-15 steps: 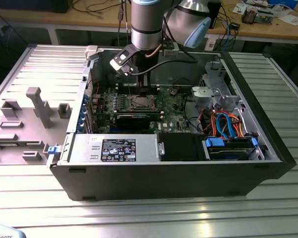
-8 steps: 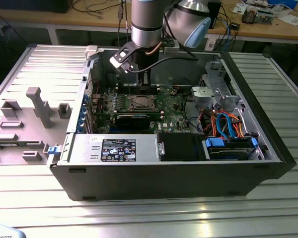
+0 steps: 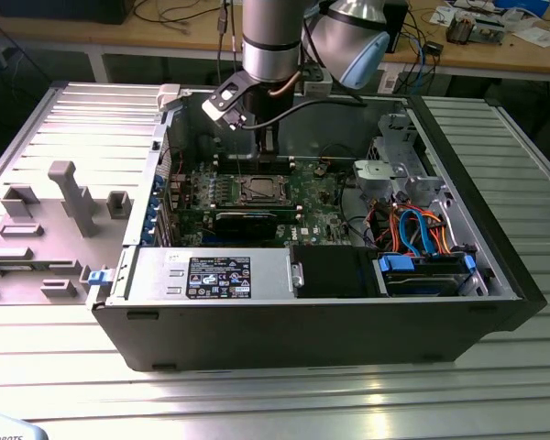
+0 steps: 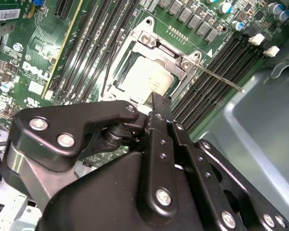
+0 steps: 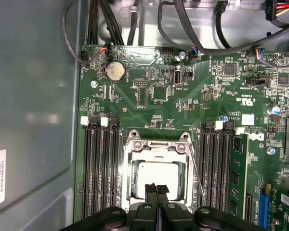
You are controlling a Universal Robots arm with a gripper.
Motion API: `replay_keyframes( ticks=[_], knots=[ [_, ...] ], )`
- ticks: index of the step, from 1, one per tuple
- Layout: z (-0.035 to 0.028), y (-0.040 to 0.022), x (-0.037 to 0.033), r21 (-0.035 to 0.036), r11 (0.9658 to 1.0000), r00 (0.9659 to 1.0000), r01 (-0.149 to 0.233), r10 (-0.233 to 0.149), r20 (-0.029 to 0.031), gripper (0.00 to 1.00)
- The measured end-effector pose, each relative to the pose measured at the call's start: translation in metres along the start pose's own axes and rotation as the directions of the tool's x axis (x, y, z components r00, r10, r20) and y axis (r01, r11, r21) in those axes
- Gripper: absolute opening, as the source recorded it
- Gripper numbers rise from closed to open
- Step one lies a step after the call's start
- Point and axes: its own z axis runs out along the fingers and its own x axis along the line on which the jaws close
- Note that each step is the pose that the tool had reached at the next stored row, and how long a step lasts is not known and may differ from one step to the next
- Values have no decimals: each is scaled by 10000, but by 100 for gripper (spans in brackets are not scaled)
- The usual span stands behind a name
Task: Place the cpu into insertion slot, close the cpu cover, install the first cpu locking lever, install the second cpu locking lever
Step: 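Install the first cpu locking lever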
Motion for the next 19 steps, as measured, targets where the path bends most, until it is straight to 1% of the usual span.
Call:
replay_keyframes(
  ticks=[1,2,5,14,15,19],
  knots=[
    [-9,0,0,0,10000,10000,0,0,0,11],
    [-34,0,1,0,10000,10000,0,0,0,11],
    [-63,0,1,-1,10000,10000,0,0,-1,11],
    [-66,0,1,0,10000,10000,21,-21,0,11],
    [-66,0,1,1,10000,10000,48,-48,-1,11],
    [-66,0,1,6,9992,9992,407,-407,-2,11]
  ],
)
